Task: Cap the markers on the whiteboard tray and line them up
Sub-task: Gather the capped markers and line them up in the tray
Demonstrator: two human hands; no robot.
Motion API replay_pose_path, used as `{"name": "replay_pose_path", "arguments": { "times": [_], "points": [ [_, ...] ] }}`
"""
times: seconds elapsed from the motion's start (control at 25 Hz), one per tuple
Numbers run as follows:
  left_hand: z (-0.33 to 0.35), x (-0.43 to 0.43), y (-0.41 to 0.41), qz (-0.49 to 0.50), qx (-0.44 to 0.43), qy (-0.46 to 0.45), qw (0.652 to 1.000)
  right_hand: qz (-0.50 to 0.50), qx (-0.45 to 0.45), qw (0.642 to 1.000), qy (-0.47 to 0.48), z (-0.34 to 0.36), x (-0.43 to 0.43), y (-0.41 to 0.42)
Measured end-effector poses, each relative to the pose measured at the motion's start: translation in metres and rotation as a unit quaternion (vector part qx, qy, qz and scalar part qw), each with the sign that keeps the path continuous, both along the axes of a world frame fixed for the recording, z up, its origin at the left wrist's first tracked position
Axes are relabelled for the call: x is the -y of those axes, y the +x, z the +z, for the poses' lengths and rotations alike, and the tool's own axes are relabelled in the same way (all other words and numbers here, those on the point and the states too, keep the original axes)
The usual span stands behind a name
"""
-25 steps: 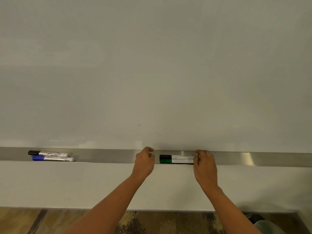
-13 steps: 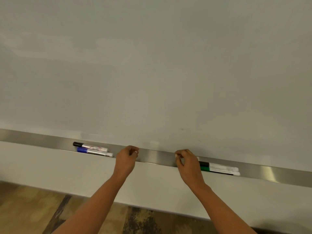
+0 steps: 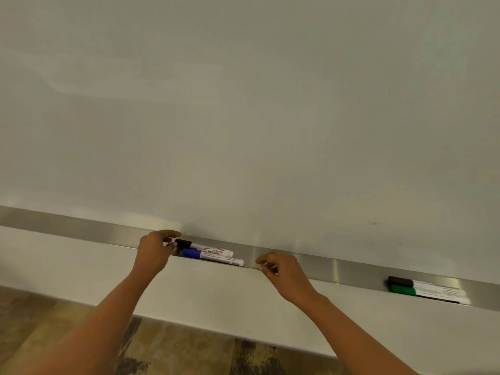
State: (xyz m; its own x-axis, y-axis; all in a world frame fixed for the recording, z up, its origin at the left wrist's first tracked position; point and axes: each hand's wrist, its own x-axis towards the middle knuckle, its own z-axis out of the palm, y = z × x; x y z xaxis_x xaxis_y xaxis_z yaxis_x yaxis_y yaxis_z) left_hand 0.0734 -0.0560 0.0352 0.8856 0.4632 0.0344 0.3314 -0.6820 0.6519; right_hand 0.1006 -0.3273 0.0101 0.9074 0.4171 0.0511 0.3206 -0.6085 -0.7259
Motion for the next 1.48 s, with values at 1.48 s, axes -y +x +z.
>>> {"name": "replay_pose_path", "arguments": {
  "times": [1.48],
  "points": [
    [-0.002, 0.119, 0.026, -0.303, 0.007, 0.104, 0.947, -0.161, 0.075, 0.984, -0.014, 0.002, 0.108, -0.016]
  ]
}}
